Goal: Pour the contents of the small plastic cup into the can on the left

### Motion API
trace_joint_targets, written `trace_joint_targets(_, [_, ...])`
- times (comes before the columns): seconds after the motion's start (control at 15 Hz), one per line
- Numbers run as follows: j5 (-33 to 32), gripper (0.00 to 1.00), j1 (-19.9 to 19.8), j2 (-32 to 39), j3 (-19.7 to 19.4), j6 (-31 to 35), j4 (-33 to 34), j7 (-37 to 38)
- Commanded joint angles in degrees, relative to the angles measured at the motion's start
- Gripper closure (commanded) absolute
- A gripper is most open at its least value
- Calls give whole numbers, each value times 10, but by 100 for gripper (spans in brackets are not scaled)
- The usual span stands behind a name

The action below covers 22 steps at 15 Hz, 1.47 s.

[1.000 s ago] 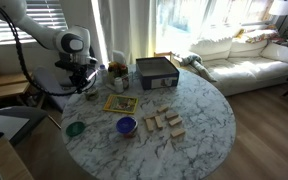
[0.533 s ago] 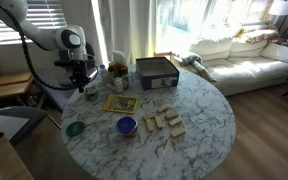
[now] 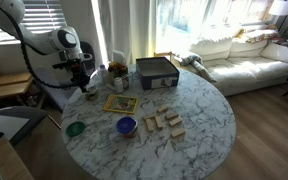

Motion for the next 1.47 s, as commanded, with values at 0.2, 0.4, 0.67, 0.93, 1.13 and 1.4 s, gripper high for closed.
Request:
trace_joint_targets(0.2, [36, 99, -33, -16, -6, 16, -17, -8])
trace_joint_targets(0.4, [123, 99, -84, -29, -1, 44, -38, -70])
trace_joint_targets(0.67, [234, 99, -145, -41, 2, 71, -73, -176])
trace_joint_targets(0.93, [350, 99, -200, -32, 6, 84, -111, -291])
trace_joint_targets(1.13, [433, 99, -233, -22, 10, 64, -128, -372])
trace_joint_targets(1.4, [533, 99, -265, -10, 15, 20, -136, -456])
